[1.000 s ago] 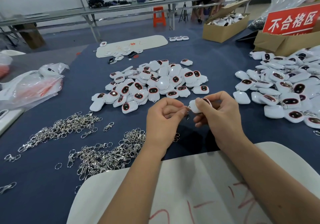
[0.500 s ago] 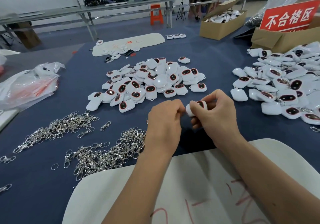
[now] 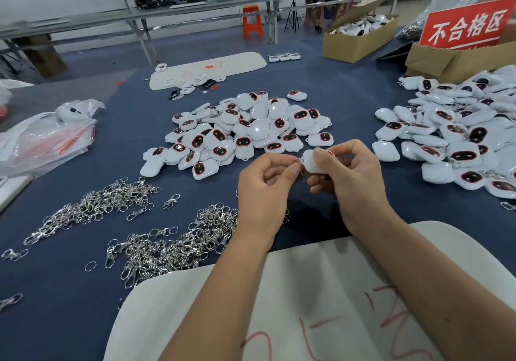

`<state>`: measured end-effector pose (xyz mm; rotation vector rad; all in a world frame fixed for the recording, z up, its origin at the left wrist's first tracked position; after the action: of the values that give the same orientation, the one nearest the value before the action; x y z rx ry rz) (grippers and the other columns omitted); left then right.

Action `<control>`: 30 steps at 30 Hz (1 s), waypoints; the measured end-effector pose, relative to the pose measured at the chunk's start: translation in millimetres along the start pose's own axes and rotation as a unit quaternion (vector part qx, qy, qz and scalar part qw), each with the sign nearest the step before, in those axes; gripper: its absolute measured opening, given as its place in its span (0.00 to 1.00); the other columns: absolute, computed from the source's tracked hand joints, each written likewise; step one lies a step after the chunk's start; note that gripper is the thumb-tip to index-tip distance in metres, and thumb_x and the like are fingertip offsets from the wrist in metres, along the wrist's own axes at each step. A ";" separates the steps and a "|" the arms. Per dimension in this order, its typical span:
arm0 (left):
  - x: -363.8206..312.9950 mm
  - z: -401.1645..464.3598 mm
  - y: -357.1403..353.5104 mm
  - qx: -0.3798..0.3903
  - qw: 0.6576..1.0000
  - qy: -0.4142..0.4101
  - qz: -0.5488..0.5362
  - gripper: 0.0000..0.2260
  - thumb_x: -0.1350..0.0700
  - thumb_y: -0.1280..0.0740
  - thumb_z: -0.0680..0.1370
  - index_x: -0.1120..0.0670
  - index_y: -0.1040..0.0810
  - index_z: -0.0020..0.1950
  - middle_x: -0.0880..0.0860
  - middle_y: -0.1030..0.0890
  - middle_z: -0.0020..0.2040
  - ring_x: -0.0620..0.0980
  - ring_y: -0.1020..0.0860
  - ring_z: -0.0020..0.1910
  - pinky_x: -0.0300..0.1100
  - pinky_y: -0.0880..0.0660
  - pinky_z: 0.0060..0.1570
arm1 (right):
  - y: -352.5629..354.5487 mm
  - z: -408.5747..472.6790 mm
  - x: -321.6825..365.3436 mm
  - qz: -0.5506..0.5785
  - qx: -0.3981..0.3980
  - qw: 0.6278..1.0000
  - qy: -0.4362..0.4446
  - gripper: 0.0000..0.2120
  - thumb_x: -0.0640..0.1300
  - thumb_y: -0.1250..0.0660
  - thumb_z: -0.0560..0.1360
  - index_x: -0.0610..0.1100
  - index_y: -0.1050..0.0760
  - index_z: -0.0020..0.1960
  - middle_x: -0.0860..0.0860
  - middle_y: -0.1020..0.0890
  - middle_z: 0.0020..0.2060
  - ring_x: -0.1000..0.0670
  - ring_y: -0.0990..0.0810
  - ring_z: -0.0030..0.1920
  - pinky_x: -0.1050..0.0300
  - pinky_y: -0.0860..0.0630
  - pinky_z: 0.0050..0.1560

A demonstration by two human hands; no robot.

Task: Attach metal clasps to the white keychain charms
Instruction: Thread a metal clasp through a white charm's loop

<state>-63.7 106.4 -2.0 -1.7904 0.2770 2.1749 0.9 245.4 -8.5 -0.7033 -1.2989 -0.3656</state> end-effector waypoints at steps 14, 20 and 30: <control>3.7 -0.2 0.0 0.011 0.999 0.037 -0.029 0.07 0.66 0.25 0.75 0.55 0.17 0.48 0.47 0.15 0.39 0.41 0.18 0.41 0.33 0.23 0.46 | -1.2 0.0 1.8 0.011 0.043 0.999 -0.001 0.03 0.39 0.27 0.79 0.45 0.18 0.47 0.43 0.15 0.35 0.49 0.19 0.29 0.59 0.21 0.31; 0.5 0.2 2.5 -0.007 0.996 0.049 -0.073 0.05 0.68 0.31 0.79 0.59 0.19 0.48 0.56 0.14 0.44 0.50 0.16 0.43 0.40 0.19 0.47 | -4.2 1.1 -1.6 0.057 0.095 0.994 -0.014 0.11 0.40 0.25 0.75 0.42 0.18 0.56 0.44 0.15 0.38 0.49 0.16 0.36 0.59 0.18 0.39; -6.0 3.9 11.3 -0.030 0.996 -0.049 0.063 0.11 0.69 0.31 0.77 0.54 0.19 0.43 0.51 0.16 0.38 0.49 0.17 0.39 0.43 0.19 0.47 | -5.5 1.0 -3.9 0.033 0.108 0.993 -0.016 0.22 0.51 0.19 0.68 0.38 0.18 0.55 0.42 0.15 0.38 0.50 0.19 0.32 0.61 0.21 0.33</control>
<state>-70.3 96.5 4.1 -1.7342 0.3132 2.3726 -4.2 241.4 -10.7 -0.5689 -1.3193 -0.1564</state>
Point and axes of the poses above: each hand's wrist, its own z-axis towards the middle knuckle, its own y-axis out of the back of the hand, x = y × z, the point moved 4 cm from there along z, towards the middle knuckle
